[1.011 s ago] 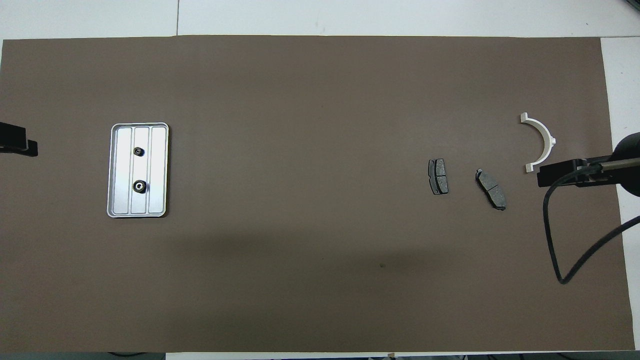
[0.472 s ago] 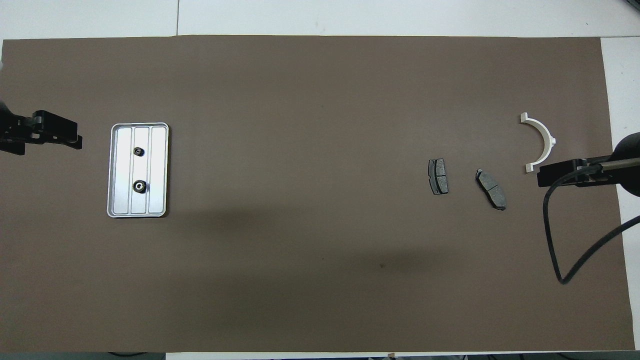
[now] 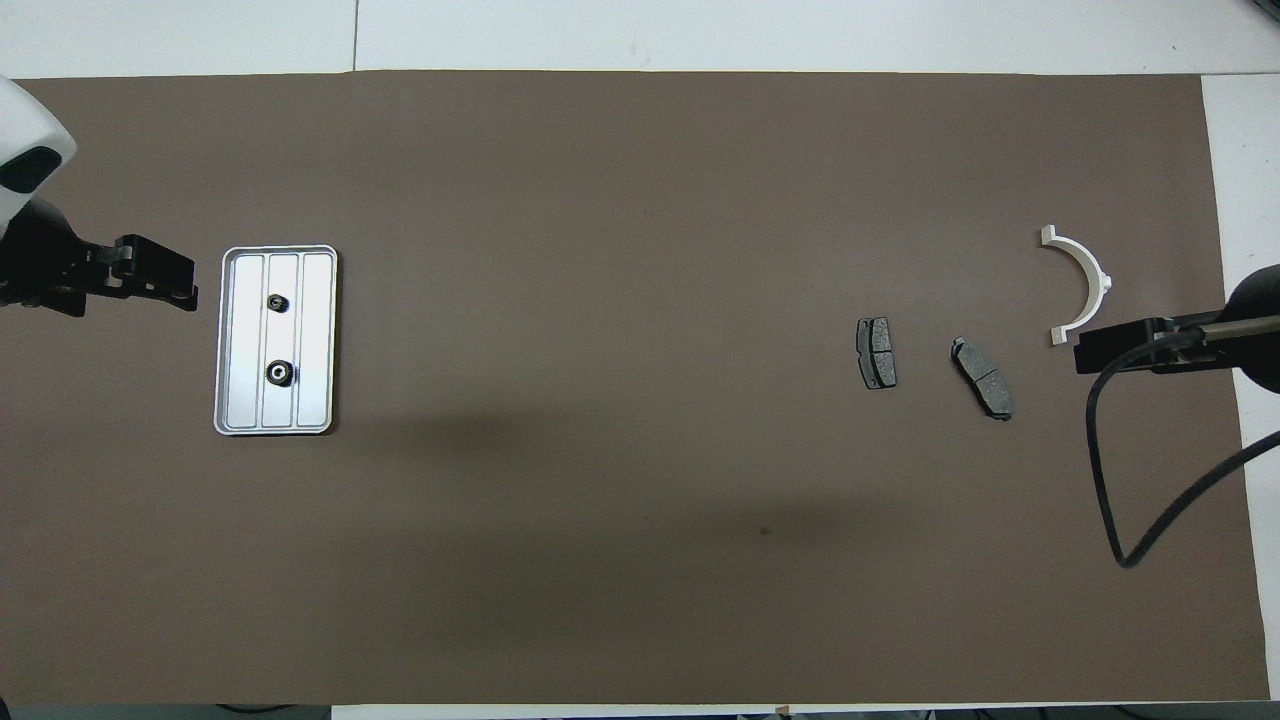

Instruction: Pick bearing gear from pile to tray

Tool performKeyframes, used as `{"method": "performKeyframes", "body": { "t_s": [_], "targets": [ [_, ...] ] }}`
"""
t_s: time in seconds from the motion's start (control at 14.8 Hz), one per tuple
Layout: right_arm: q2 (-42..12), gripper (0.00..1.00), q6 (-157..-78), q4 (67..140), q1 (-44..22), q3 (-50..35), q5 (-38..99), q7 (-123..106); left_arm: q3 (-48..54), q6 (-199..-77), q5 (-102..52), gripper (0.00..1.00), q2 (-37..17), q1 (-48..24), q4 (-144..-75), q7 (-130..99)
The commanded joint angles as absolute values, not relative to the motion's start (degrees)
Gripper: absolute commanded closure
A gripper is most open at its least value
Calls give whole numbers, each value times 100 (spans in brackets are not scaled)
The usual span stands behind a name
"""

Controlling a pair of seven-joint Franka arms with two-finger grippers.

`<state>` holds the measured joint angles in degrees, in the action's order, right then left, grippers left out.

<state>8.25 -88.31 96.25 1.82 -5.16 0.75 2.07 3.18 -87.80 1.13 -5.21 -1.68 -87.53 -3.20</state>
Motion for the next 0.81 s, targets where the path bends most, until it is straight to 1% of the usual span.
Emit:
{"method": "performKeyframes", "body": {
  "t_s": [0.0,0.74],
  "targets": [
    [861,0,-8912,9703,272,-554,193,272,272,-8842,194,0,-308,-220,-8991,-220],
    [861,0,-8912,9703,272,-554,193,272,264,-9219,-185,0,-308,-211,-9009,-343]
  ]
}}
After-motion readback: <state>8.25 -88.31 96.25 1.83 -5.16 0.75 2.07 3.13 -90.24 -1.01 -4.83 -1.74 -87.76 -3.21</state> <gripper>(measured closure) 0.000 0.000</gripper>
